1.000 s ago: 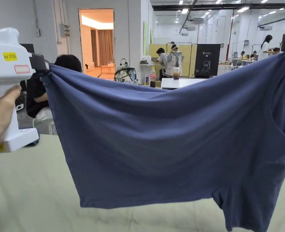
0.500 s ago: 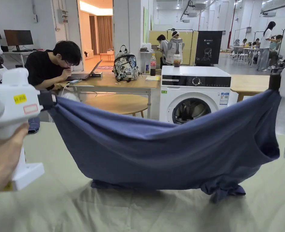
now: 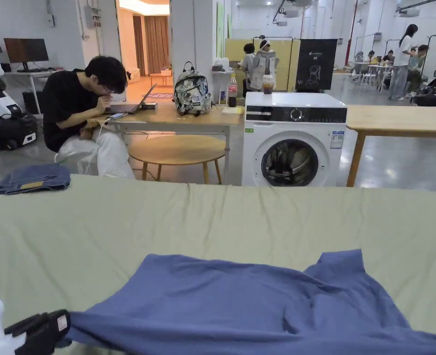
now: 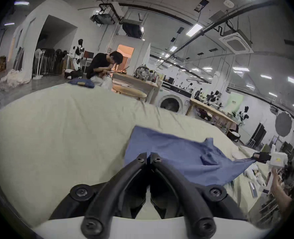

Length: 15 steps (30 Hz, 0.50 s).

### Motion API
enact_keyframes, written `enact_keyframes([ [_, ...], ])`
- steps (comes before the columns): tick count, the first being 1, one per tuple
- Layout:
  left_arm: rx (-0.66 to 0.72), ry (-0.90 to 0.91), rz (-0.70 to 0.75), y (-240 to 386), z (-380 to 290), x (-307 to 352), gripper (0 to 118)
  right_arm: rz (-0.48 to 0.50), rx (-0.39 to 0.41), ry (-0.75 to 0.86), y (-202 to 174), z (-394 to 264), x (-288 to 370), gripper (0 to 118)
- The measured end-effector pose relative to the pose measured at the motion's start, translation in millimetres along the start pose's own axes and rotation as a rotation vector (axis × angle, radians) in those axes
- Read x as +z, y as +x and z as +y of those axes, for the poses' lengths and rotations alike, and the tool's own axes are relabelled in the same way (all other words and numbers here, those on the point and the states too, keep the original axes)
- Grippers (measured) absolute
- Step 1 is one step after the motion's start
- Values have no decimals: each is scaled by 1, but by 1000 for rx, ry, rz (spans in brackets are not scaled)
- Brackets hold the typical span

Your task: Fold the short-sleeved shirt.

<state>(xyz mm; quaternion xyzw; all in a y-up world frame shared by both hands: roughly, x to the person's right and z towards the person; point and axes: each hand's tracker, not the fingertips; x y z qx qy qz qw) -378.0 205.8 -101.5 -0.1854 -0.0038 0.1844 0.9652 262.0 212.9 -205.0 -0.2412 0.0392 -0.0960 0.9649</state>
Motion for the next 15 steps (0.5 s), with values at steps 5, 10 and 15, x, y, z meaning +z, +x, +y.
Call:
enact_keyframes([
  [5,41,-55,25,-9,-61,66,0,-58,-77,-77,26,-71,59,4],
  [10,32,-175,60,-15,-98,92,0,-81,-82,-177,43,-110,76,4],
  [15,-21,-236,71,-25,-116,99,0,-81,-52,-173,46,-132,83,8],
])
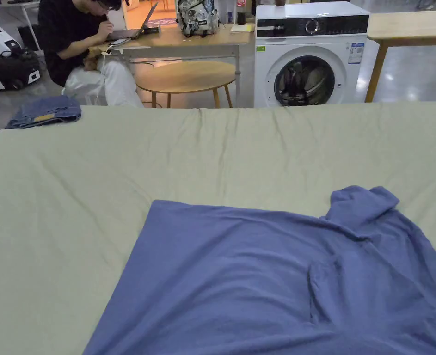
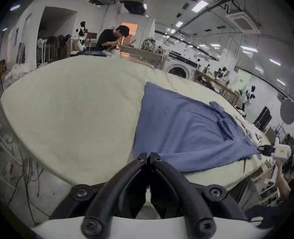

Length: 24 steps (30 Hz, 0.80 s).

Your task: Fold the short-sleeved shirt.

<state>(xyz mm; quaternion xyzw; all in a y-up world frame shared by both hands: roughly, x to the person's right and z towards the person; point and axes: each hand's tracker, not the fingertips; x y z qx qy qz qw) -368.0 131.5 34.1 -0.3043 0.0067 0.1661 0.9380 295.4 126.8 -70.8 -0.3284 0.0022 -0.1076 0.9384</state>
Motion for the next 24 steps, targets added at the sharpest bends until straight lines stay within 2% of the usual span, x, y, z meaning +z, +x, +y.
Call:
enact_keyframes([
  [1,4,1,-2,-2,0,-1,0,-1,32,-16,0,1,-1,21],
  [2,8,-3,-7,3,2,-2,20,-24,75,-35,-2,0,-1,52],
  [3,17,-10,-23,2,4,-2,41,-66,112,-36,-5,-2,0,67],
  [4,19,-4,-16,3,4,-1,53,-83,140,-27,-6,-4,4,67],
  [6,4,86,19,9,9,8,54,-67,155,3,-10,-8,18,66],
  [8,-66,179,39,25,17,24,56,-32,162,51,-20,-2,36,66],
  [10,-132,264,67,47,27,39,56,6,173,108,-37,4,54,66],
  [12,-221,360,121,74,35,51,56,-2,204,168,-56,15,66,66],
  [15,-292,476,117,106,48,60,55,33,233,250,-80,26,75,66],
  [17,-231,417,21,118,58,58,55,75,228,286,-94,31,79,63],
  [18,-186,393,-31,122,60,57,55,103,218,297,-99,32,79,57],
  [19,-156,381,-83,124,59,56,52,129,208,299,-102,34,78,44],
  [20,-159,383,-137,127,58,55,35,140,208,296,-106,36,77,22],
  [21,-169,383,-125,130,58,55,15,134,205,293,-108,35,74,12],
  [22,-174,392,-96,133,57,55,0,134,204,289,-111,35,74,8],
  [23,-189,395,-42,134,56,56,0,144,208,280,-113,35,74,0],
  [24,-199,440,-57,132,56,62,0,154,211,273,-113,35,75,0],
])
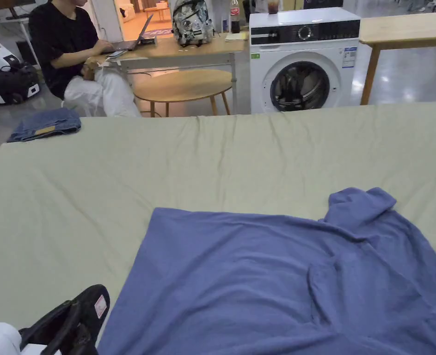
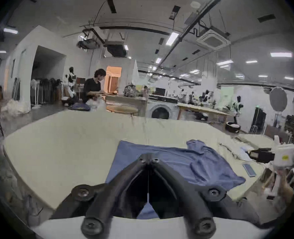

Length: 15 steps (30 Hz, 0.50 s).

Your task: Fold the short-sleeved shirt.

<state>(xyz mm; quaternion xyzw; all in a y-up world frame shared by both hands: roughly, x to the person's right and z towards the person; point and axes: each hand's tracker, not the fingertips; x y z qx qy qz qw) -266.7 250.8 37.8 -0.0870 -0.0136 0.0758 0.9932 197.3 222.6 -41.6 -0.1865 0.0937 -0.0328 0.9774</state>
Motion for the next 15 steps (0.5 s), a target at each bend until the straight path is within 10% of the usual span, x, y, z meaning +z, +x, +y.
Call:
enact_keyframes([
  [7,28,-117,84,-45,-12,10,0,7,-7,-12,0,0,10,0],
  [10,-17,-204,127,-73,-45,2,47,3,-46,-25,9,-6,9,0],
  [15,120,-374,84,-106,-108,-20,51,-1,-123,-56,19,-12,8,0],
])
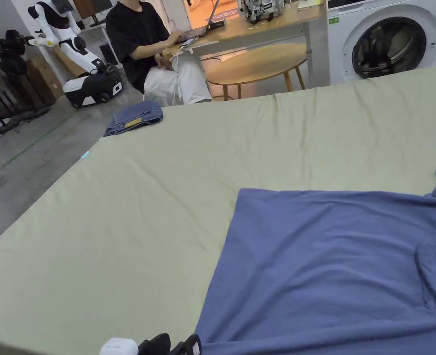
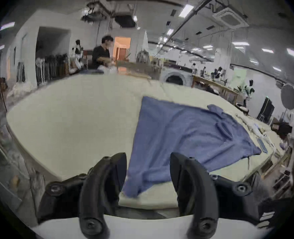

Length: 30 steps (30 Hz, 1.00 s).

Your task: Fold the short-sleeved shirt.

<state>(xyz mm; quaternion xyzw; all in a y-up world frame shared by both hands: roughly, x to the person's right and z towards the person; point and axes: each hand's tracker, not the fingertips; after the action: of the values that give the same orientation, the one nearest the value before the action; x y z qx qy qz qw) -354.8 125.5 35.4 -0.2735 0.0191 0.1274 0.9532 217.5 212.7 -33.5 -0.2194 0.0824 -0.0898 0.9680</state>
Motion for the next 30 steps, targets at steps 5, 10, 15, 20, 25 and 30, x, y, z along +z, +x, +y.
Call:
enact_keyframes([
  [5,37,-137,49,-26,-22,-41,49,-22,-28,-10,6,0,3,0],
  [10,-25,-157,54,-5,-14,-41,15,-97,-9,-15,9,-6,9,0],
  [15,-106,-229,45,15,-18,-48,1,-179,-15,-56,18,-18,7,5],
  [20,-127,-246,48,19,-15,-45,1,-240,-76,-100,54,-55,-16,74],
  [25,-130,-235,75,27,-16,-43,1,-233,-70,-219,77,-87,-49,74],
  [30,-88,-238,53,24,-12,-40,1,-227,-30,-198,86,-99,-57,54],
])
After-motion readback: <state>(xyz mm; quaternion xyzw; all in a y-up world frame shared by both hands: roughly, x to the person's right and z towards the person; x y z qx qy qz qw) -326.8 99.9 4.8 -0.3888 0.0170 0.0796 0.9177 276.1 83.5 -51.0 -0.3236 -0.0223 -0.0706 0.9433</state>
